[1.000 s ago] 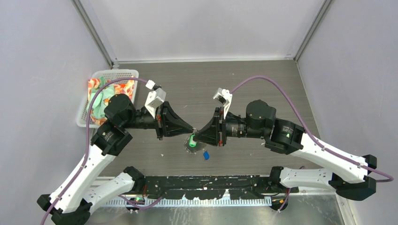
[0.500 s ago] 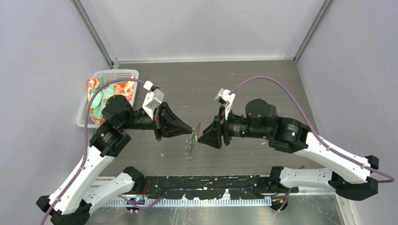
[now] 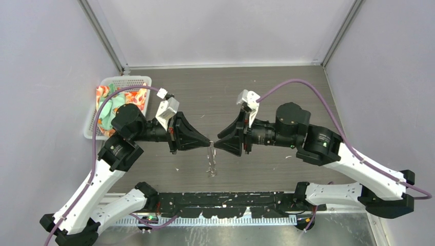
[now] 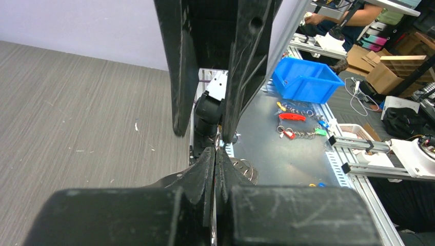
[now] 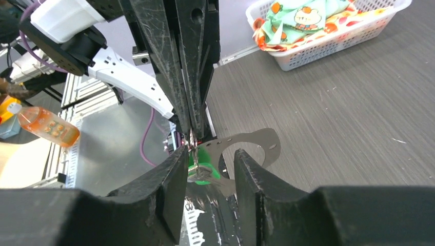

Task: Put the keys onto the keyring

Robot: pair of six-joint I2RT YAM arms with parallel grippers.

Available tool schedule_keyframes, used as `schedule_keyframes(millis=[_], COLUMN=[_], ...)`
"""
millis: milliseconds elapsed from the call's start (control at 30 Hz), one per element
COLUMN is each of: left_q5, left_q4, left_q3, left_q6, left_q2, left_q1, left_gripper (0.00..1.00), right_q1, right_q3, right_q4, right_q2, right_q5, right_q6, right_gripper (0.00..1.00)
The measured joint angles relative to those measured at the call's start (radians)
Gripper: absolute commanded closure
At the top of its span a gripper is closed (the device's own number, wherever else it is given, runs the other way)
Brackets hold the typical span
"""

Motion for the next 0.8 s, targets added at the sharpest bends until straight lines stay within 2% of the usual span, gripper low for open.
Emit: schedule_keyframes(millis=[100,233,267,400,500,600,700,800], left_q5=[0.000,-0.003,-0.005,-0.009,-0.008,0.001,0.018,0.035], left_q4=[0.000,-0.002,-0.002,-0.002,-0.009,-0.033,-0.132,-0.278], left_q3=[0.000,0.000,0.000,0.000,0.000,0.000,0.021,0.096], left_q6=[0.000,0.000,0.000,0.004,0.022,0.069,0.169,0.326], left_q2=[0.000,0.001,0.001,-0.001,-0.001,0.000,0.016,0.058], left_q1=[0.000,0.001,0.001,0.001,0.001,0.000,0.000,0.000], left_gripper=[1.00,1.00,1.00,1.00,0.83,0.65,0.58,0.56], right_q1=[0.000,0.000,0.000,0.001,0.001,0.001,0.000,0.000], right_q3=[0.003,0.011,0.013,0.017,0.027,0.103,0.243,0.370], right_q4=[0.008,0.013,0.011,0.005,-0.016,-0.112,-0.241,-0.373], right_q2=[0.041,0.065,0.065,0.063,0.064,0.099,0.177,0.266], right_q5=[-0.027,-0.059,-0.066,-0.076,-0.075,-0.072,-0.072,-0.074], right_q6=[-0.010,-0.023,-0.026,-0.033,-0.033,-0.039,-0.052,-0.066], right_gripper=[0.69,0.97,0.99,0.99,0.99,0.99,0.99,0.99])
